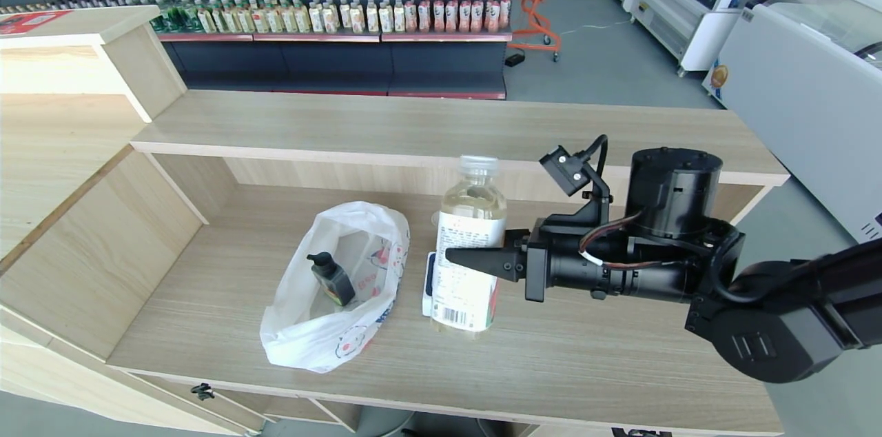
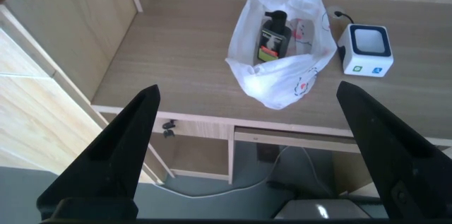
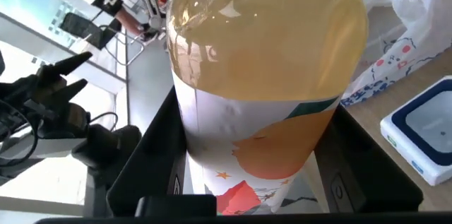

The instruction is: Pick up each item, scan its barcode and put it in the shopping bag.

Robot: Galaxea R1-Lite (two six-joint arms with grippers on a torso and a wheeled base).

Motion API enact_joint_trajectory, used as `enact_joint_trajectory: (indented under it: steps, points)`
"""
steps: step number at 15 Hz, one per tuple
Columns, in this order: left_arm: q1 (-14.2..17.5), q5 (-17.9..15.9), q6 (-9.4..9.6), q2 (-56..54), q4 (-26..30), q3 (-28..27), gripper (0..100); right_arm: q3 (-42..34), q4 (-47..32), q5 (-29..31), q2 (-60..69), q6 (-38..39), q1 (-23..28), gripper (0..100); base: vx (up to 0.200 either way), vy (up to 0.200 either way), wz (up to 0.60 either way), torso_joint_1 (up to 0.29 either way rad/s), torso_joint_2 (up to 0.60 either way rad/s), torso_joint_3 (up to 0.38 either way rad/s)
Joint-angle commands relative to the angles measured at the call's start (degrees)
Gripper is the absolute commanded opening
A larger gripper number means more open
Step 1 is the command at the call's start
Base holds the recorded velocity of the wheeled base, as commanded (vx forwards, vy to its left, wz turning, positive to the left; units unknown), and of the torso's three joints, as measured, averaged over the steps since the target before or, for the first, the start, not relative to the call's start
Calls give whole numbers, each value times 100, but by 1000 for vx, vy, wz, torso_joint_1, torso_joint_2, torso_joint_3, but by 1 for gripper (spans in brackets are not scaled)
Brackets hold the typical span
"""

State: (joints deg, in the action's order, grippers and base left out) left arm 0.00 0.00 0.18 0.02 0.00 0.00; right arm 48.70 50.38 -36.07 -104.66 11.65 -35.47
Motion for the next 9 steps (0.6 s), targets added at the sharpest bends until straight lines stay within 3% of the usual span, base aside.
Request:
enact_joint_trajectory:
  steps: [1,2,4,9]
  points:
    - [0,0,-1,-2,0,0,100,-212,24,21,-37,-946,322,0,0,0,0,0,0,0]
    - [0,0,-1,-2,0,0,100,-326,33,30,-143,-1930,665,0,0,0,0,0,0,0]
    - [0,0,-1,-2,0,0,100,-317,235,30,-486,-3143,1245,0,0,0,0,0,0,0]
    - [0,0,-1,-2,0,0,100,157,2054,-67,-1980,-3837,1447,0,0,0,0,0,0,0]
